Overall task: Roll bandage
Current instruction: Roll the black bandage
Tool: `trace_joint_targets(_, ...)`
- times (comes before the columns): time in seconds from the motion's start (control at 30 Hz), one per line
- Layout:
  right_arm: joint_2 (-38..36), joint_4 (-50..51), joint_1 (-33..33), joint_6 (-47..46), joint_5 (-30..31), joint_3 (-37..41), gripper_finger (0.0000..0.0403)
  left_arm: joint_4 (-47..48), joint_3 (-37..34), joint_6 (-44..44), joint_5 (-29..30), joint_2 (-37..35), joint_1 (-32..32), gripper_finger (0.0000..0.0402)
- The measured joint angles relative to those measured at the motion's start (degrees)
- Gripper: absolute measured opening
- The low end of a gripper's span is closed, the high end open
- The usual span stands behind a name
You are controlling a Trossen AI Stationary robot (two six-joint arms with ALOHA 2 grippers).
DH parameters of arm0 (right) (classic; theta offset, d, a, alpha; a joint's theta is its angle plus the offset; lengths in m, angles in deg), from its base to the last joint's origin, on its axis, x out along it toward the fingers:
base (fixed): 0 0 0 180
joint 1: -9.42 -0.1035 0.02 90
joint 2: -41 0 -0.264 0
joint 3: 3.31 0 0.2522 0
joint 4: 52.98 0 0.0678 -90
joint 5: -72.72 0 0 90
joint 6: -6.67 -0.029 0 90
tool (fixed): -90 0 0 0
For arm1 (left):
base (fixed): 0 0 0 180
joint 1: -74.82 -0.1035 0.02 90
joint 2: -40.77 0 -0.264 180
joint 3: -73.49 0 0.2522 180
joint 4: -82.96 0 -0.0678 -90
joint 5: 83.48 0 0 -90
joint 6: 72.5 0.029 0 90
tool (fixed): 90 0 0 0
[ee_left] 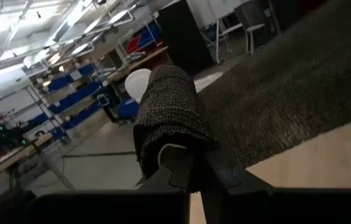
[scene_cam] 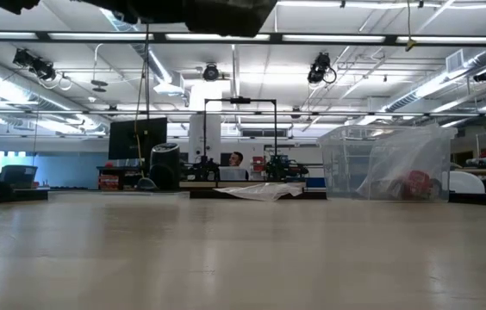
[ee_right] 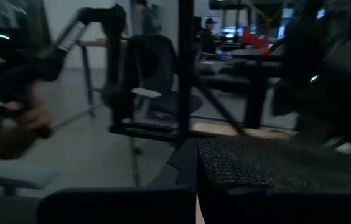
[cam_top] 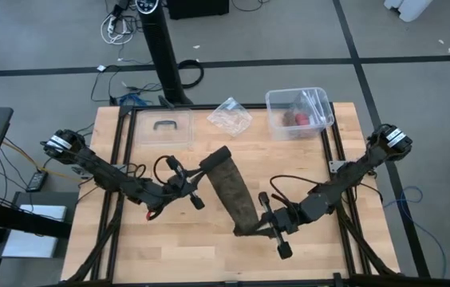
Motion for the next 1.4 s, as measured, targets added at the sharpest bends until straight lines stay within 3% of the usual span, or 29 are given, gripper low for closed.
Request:
trace_joint_targets(0.23,-2.49,10.2,4.73,7.35,3.92,-8.42,0.0,3.0,-0.44,-6.24,-6.53,0.07,0.13,0.0018)
trace_joint_targets(0.47,-2.44,20.62,11.75,13.88,4.12,-17.7,0.0,5.68,0.04,-10.94,-15.7,0.49,1.2,0.0018)
trace_joint_targets(0.67,-2.42,24.92,18.14,15.81,3.2,-21.07,0.0,5.68,0.13,-11.35,-19.2,0.49,3.41,0.0018)
trace_joint_targets(1.03,-2.37,31.76,26.99,7.57,-4.54,-21.12,0.0,5.81,4.76,-5.2,-22.2,0.49,8.15,0.0018)
trace_joint_targets(1.4,-2.37,40.02,27.29,0.45,-8.82,-21.12,0.0005,5.94,9.05,1.01,-21.89,0.47,10.29,0.0018)
